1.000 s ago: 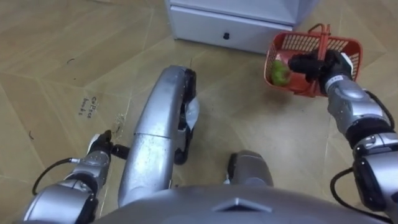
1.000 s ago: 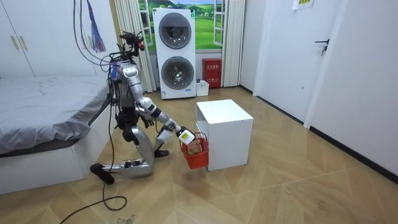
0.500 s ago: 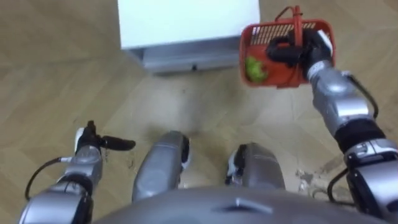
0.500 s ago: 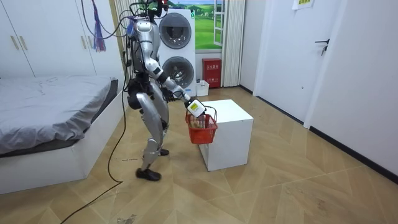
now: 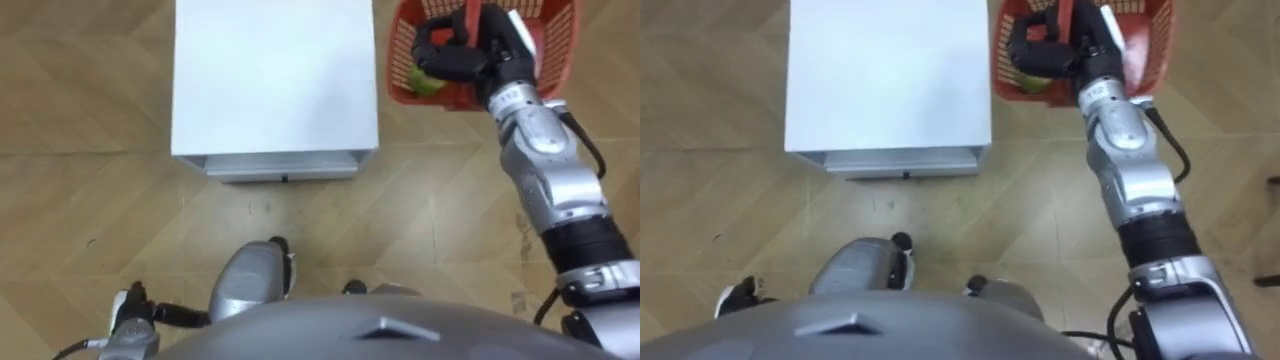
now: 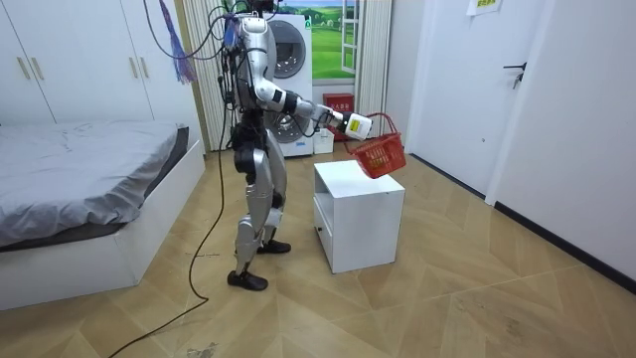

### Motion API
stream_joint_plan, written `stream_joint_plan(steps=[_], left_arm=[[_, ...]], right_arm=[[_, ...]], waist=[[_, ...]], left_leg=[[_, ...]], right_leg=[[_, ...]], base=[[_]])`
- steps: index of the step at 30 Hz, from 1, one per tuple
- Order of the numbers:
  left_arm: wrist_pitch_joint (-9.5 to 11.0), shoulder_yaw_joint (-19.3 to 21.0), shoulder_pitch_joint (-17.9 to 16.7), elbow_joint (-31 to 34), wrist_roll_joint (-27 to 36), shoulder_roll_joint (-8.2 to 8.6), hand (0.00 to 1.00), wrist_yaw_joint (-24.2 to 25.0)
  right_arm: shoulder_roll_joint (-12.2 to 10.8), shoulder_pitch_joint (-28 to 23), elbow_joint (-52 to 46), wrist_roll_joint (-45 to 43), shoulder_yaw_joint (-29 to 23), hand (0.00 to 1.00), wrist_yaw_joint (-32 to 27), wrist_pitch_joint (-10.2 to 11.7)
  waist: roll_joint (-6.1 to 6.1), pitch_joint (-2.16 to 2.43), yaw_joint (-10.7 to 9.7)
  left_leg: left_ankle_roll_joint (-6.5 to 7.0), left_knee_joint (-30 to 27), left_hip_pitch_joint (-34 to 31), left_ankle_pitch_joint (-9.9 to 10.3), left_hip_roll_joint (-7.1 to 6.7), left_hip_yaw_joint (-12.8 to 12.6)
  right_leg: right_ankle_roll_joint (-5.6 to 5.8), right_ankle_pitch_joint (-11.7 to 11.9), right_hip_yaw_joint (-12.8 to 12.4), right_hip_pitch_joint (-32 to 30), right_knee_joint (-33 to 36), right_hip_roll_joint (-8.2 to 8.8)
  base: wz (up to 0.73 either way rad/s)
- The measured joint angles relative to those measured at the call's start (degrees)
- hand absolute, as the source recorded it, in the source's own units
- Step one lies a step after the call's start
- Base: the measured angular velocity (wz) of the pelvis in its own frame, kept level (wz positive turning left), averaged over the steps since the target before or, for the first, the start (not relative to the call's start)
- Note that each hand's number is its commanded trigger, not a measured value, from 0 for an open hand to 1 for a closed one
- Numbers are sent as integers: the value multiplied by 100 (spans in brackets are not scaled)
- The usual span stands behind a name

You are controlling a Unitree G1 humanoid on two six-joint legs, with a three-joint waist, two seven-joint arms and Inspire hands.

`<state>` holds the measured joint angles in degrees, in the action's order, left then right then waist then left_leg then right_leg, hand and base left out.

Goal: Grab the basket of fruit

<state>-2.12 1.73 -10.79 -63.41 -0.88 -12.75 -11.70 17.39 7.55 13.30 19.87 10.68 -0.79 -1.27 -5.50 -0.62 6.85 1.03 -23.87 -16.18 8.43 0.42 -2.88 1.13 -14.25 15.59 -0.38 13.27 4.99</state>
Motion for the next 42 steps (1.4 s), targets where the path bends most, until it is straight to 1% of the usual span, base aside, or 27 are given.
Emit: stream_joint_plan(steps=[1, 3, 5, 7, 9, 10, 14, 16, 18, 19, 20, 21, 22, 23, 26, 27, 28, 29, 30, 31, 33, 34, 36, 37, 38, 40, 42], left_arm=[[-17, 3, 1, 97, -10, 14, 0, 1], [-50, 2, 14, 140, -75, 42, 0, 4], [-59, 8, -7, 120, -116, 53, 0, 12], [-182, 28, -12, 123, -173, 53, 0, 42], [-262, 30, -15, 127, -223, 57, 0, 121], [-292, 30, -20, 125, -284, 61, 0, 141], [-378, 28, -35, 122, -375, 63, 0, 257], [-384, 28, -72, 125, -379, 62, 0, 341], [-383, 19, -92, 129, -378, 70, 0, 392], [-382, 20, -92, 130, -379, 68, 0, 410], [-380, 20, -92, 131, -382, 69, 0, 422], [-377, 19, -91, 134, -383, 70, 0, 462], [-376, 19, -92, 133, -383, 71, 0, 477], [-374, 19, -91, 128, -390, 69, 0, 478], [-383, 17, -72, 106, -505, 46, 0, 499], [-383, 13, -72, 102, -506, 42, 0, 500], [-386, 5, -72, 80, -506, 36, 0, 505], [-389, -10, -71, 82, -502, 30, 0, 509], [-403, -25, -74, 80, -493, 23, 0, 515], [-434, -56, -71, 79, -485, 23, 0, 530], [-456, -85, -58, 81, -479, 27, 0, 591], [-469, -92, -59, 83, -486, 30, 0, 613], [-498, -112, -62, 90, -495, 32, 0, 616], [-522, -116, -66, 91, -511, 34, 0, 619], [-534, -116, -69, 91, -512, 33, 0, 619], [-549, -127, -47, 91, -513, 33, 0, 628], [-549, -142, -25, 92, -512, 33, 0, 638]], right_arm=[[0, 0, -59, -3, 7, 100, 79, -1], [0, 2, -99, -4, 47, 100, 154, -3], [5, 2, -101, -6, 79, 100, 273, -18], [3, 2, -169, -11, 114, 100, 389, -95], [4, 2, -247, -13, 121, 100, 518, -132], [3, 2, -277, -13, 149, 100, 575, -134], [-38, 2, -276, -13, 167, 100, 787, -144], [-89, 2, -276, 10, 185, 100, 790, -180], [-128, 2, -276, 23, 185, 100, 777, -188], [-128, 2, -275, 45, 185, 100, 782, -191], [-128, 2, -275, 46, 185, 100, 783, -191], [-129, 9, -275, 46, 187, 100, 785, -191], [-134, 29, -275, 55, 202, 100, 795, -191], [-139, 35, -271, 56, 212, 100, 800, -190], [-237, 40, -57, 38, 280, 100, 852, -200], [-257, 43, 6, 38, 362, 100, 853, -240], [-288, 45, 96, 23, 412, 100, 870, -255], [-322, 59, 182, 27, 427, 100, 888, -255], [-422, 103, 403, 29, 447, 100, 902, -262], [-477, 120, 548, 34, 482, 100, 900, -288], [-522, 129, 685, 39, 500, 100, 904, -380], [-552, 130, 749, 38, 501, 100, 904, -389], [-582, 183, 829, 37, 540, 100, 900, -393], [-590, 245, 880, 35, 604, 100, 905, -400], [-609, 272, 905, 37, 616, 100, 908, -423], [-662, 396, 1092, 42, 644, 100, 911, -462], [-662, 482, 1207, 41, 664, 100, 914, -488]], waist=[[-5, 2, 11], [-8, 2, 64], [-15, 0, 84], [-42, -15, 88], [-66, -20, 102], [-91, -12, 112], [-144, -14, 168], [-182, -15, 325], [-183, -14, 368], [-183, -14, 392], [-183, -14, 415], [-185, -15, 471], [-185, -15, 501], [-186, -15, 513], [-221, -22, 600], [-223, -22, 630], [-215, -28, 630], [-206, -32, 633], [-199, -37, 656], [-182, -47, 711], [-171, -54, 770], [-147, -69, 776], [-123, -73, 791], [-93, -91, 801], [-85, -91, 815], [-57, -104, 892], [-54, -107, 935]], left_leg=[[-1, 120, 94, -1, 42, -13], [-2, 245, 194, -1, 66, -27], [-6, 236, 189, -3, 75, -55], [-10, 217, 166, 0, 84, -102], [-13, 266, 165, 1, 87, -109], [-13, 289, 166, 1, 92, -100], [-14, 313, 199, 1, 74, -77], [-16, 314, 230, 2, 76, -80], [-16, 316, 225, 3, 76, -66], [-18, 318, 207, 4, 74, -4], [-26, 320, 200, 8, 76, -2], [-49, 324, 186, 23, 76, -4], [-114, 342, 170, 62, 78, -2], [-149, 373, 169, 87, 78, -7], [-138, 336, 59, 78, 67, -2], [-127, 298, -4, 75, 54, 18], [-114, 242, -79, 69, 14, 90], [-110, 210, -117, 68, 5, 126], [-100, 182, -160, 63, 6, 149], [-88, 131, -243, 67, 5, 160], [-72, 65, -370, 73, -2, 198], [-54, 27, -463, 71, 0, 236], [-28, 19, -590, 53, 6, 254], [-14, 11, -637, 44, 0, 253], [-10, 12, -650, 41, -5, 245], [6, 19, -660, 45, -27, 221], [15, 25, -662, 53, -39, 222]], right_leg=[[0, 0, 19, 30, -5, -19], [0, 0, 34, 58, -23, -34], [-1, 0, 36, 67, -24, -45], [-3, 1, 40, 70, -24, -61], [-3, 1, 78, 57, -24, -70], [-3, 1, 176, 57, -24, -67], [-3, 1, 222, 130, -66, -67], [-3, 1, 228, 137, -64, -61], [-4, -1, 301, 138, -56, -57], [-6, -3, 355, 133, -52, -60], [-9, -4, 356, 129, -51, -62], [-42, -26, 360, 104, -40, -61], [-88, -76, 378, 39, -6, -58], [-100, -113, 399, 20, 34, -53], [-94, -133, 456, -84, 200, -22], [-94, -133, 472, -128, 240, -20], [-94, -133, 508, -154, 246, -23], [-93, -133, 513, -169, 255, -25], [-89, -130, 523, -205, 279, -24], [-89, -130, 543, -270, 323, -21], [-87, -130, 598, -361, 363, -11], [-84, -130, 677, -418, 382, -2], [-71, -138, 710, -570, 451, 32], [-66, -135, 711, -610, 459, 43], [-64, -134, 706, -635, 472, 52], [-43, -146, 713, -671, 514, 89], [-32, -152, 734, -685, 545, 102]], base=[[5], [-8], [-5], [7], [13], [15], [13], [-8], [4], [13], [7], [0], [0], [6], [3], [12], [17], [20], [13], [8], [12], [17], [9], [0], [-3], [-2], [2]])
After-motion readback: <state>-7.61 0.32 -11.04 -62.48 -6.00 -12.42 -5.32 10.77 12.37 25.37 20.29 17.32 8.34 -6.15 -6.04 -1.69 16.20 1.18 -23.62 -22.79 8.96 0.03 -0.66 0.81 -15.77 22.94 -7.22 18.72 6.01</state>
